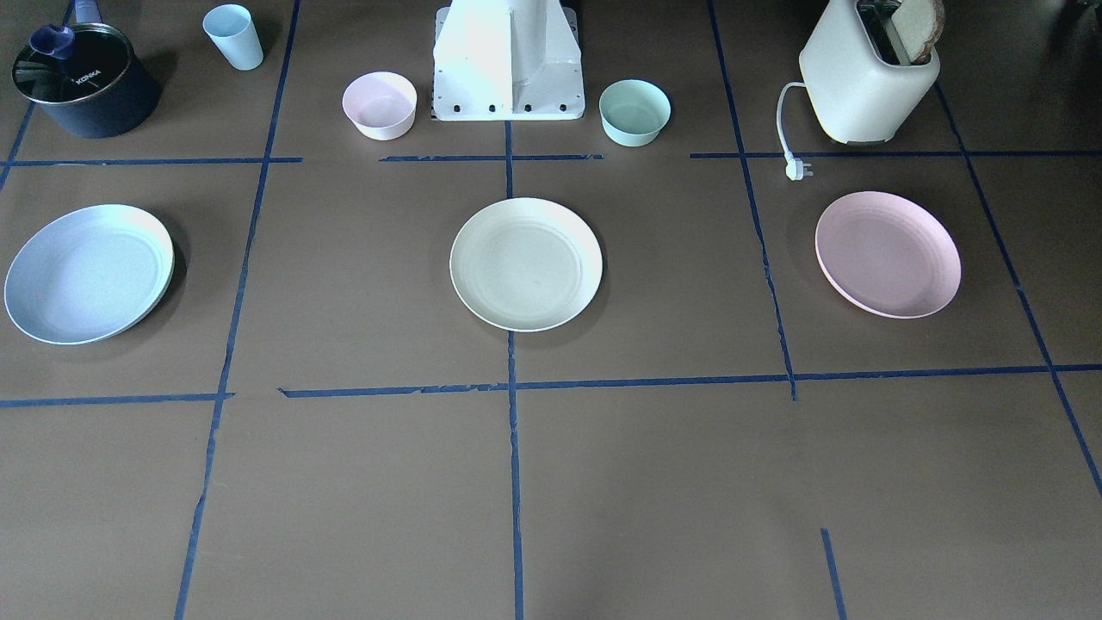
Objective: Stack three plates with pink and blue
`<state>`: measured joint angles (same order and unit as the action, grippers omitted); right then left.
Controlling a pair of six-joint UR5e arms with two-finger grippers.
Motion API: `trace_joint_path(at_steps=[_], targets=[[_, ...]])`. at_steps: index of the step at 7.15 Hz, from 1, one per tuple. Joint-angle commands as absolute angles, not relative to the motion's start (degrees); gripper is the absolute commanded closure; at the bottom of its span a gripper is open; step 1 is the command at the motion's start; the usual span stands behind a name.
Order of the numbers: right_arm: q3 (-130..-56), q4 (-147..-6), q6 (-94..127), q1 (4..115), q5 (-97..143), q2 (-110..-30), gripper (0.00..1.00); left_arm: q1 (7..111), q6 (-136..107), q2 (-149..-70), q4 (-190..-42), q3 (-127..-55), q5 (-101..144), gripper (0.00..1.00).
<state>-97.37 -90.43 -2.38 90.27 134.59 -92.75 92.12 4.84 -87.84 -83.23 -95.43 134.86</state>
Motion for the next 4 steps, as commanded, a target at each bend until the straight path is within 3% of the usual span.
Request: trace_joint_path(at_steps=[1, 4], targets=[[-97.1, -90.4, -2.5, 90.3, 135.1, -92.9, 0.00, 91.8, 4.8, -87.5, -83.2, -95.4, 134.9, 0.00], [-97.0, -90.4, -2.5, 90.3, 135.2, -93.4, 0.00, 91.7, 4.3, -87.5, -83.3, -96.1, 135.2, 0.00]])
